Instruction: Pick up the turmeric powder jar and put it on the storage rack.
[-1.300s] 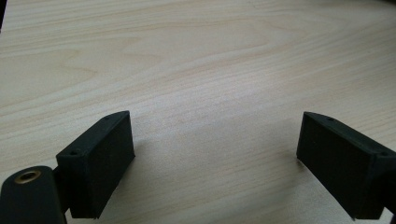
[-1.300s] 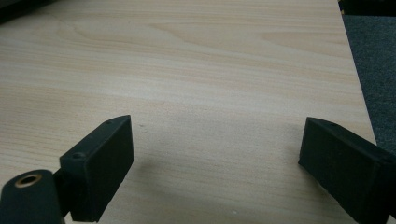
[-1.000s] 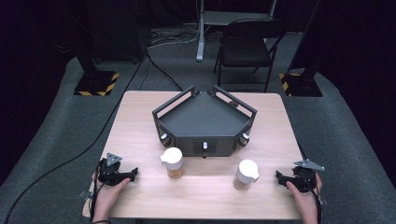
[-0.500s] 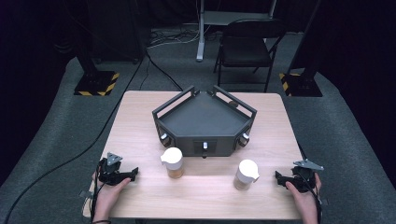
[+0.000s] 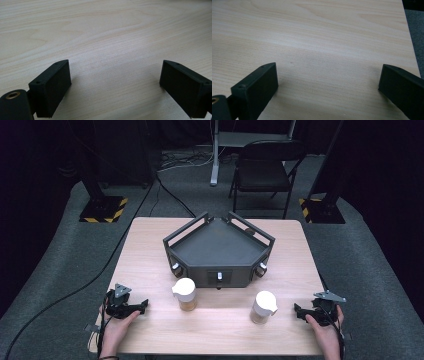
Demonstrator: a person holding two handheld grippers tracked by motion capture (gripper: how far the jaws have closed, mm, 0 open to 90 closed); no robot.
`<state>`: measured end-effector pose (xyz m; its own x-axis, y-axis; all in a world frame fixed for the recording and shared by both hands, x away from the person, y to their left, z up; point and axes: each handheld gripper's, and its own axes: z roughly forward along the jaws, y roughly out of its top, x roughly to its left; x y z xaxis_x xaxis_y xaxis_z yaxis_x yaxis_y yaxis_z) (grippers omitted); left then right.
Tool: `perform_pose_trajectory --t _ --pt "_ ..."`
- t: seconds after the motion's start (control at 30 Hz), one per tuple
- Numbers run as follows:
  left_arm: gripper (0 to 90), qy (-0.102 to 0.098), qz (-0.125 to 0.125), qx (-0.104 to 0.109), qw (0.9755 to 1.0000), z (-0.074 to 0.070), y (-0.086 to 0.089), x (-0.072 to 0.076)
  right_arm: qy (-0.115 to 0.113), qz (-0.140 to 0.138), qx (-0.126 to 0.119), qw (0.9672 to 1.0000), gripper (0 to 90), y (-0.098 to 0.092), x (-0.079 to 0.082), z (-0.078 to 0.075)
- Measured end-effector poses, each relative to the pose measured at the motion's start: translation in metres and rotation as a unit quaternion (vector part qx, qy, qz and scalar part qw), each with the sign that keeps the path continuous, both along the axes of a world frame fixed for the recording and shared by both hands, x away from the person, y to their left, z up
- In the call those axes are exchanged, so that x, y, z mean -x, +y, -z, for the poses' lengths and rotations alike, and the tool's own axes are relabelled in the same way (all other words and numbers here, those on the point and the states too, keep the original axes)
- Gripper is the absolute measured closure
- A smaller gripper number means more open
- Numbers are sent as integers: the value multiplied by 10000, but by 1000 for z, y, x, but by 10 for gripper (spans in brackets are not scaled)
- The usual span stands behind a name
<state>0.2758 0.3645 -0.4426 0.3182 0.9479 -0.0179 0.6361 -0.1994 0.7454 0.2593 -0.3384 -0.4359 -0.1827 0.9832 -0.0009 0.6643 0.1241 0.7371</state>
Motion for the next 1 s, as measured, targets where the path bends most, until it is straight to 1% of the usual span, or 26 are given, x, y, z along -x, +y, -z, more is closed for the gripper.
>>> perform_pose_trajectory --t 0.2,0.33,0.43,0.5,0.53,0.6,0.67,0.77,0.83,0.87,1.0 --pt "103 1 -6 -16 10000 0 0 1 -1 -4 2 10000 13 0 0 0" --pt "104 -59 6 15 10000 0 2 4 0 1 1 10000 13 0 0 0" --pt "104 -93 -20 130 9999 0 7 6 2 3 0 10000 13 0 0 0" --pt "104 -85 -18 246 9997 0 11 7 1 2 1 10000 13 0 0 0" --pt "104 -113 -7 337 9994 0 14 7 1 2 1 10000 13 0 0 0" --pt "104 -145 27 287 9995 -2 14 9 2 2 0 10000 13 0 0 0" --pt "104 -199 69 372 9991 -4 15 10 1 0 1 10000 12 0 0 0" --pt "106 -287 146 380 9988 -8 13 13 6 -28 3 10000 8 0 0 0" --pt "108 -333 192 299 9988 -11 11 14 7 -28 3 10000 8 0 0 0" --pt "110 -358 188 303 9987 -11 10 14 6 -27 3 10000 8 0 0 0" --pt "110 -495 261 412 9976 -15 10 18 6 -27 3 10000 8 0 0 0"
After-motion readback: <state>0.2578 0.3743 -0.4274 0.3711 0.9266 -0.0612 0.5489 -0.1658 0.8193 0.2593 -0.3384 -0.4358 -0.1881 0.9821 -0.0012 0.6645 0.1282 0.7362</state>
